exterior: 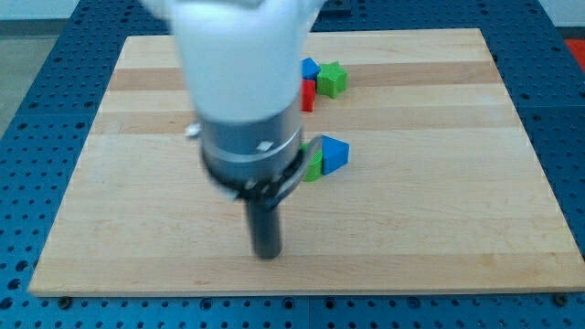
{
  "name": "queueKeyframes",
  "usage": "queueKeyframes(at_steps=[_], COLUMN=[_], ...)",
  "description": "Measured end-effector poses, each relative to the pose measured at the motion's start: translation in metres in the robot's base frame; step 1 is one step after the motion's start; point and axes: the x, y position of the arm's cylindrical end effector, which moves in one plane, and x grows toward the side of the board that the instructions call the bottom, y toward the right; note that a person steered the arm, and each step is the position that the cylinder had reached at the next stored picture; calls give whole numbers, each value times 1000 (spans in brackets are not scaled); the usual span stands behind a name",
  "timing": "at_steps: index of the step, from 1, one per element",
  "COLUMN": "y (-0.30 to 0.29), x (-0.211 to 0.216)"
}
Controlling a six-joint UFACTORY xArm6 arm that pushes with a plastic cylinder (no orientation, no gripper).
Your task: Push the green circle into the blue triangle
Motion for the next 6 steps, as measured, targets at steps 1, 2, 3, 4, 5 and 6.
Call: queueKeyframes(at_steps=[1, 2, 3, 4, 5, 6], y=[-32, -44, -36, 5, 28, 55], x=[-14, -77, -84, -114, -120, -149])
